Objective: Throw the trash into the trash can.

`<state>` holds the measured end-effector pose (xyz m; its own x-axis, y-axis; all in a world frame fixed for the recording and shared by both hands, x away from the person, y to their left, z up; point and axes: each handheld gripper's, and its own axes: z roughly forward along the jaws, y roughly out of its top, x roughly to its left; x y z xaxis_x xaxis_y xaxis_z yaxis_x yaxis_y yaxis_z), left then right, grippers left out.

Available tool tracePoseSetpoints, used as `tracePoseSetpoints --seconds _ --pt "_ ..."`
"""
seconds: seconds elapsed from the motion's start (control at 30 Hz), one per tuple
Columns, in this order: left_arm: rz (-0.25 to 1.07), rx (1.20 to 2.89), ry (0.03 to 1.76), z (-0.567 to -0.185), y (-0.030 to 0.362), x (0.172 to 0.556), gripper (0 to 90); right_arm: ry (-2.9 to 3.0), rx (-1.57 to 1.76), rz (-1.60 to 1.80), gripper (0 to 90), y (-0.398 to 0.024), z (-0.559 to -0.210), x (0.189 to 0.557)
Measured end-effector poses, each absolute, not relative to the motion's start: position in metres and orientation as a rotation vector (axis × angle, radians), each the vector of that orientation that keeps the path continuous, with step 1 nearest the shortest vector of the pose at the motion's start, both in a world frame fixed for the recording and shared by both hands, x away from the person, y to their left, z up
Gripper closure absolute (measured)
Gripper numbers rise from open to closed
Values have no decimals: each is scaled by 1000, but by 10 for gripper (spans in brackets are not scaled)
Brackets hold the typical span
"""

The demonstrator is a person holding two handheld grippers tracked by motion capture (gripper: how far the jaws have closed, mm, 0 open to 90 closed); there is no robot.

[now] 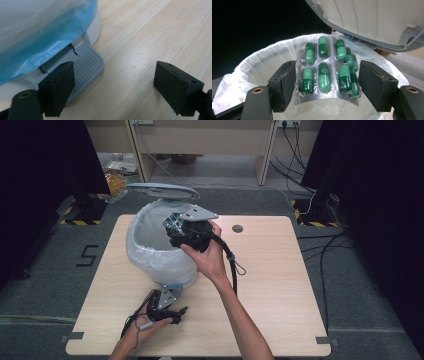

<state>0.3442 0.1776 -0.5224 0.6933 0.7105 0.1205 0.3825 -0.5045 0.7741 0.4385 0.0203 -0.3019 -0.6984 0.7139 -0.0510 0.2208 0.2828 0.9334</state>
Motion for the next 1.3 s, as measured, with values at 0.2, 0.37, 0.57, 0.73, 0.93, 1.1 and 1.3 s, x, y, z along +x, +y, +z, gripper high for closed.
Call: tracePoseSetpoints --seconds 0.2,0.37,0.57,0.73,0.93,1.1,1.3 --pt "557 2147 832 -522 178 344 165 2111 816 1442 302 23 -305 440" --pt "556 2147 832 -522 178 344 165 2082 822 1473 259 21 -303 440" --pt "556 2148 832 -522 178 344 164 2072 822 1481 252 16 -299 438" --pt "557 2148 832 -522 178 344 164 2060 809 1472 248 4 -294 432" --pt "556 2148 831 -522 178 344 165 2053 820 1459 236 -10 -292 427" --pt "563 2149 829 -522 178 344 165 2028 838 1460 218 -26 -289 425" --pt "562 2149 830 -522 178 344 164 1995 862 1436 210 -50 -291 418"
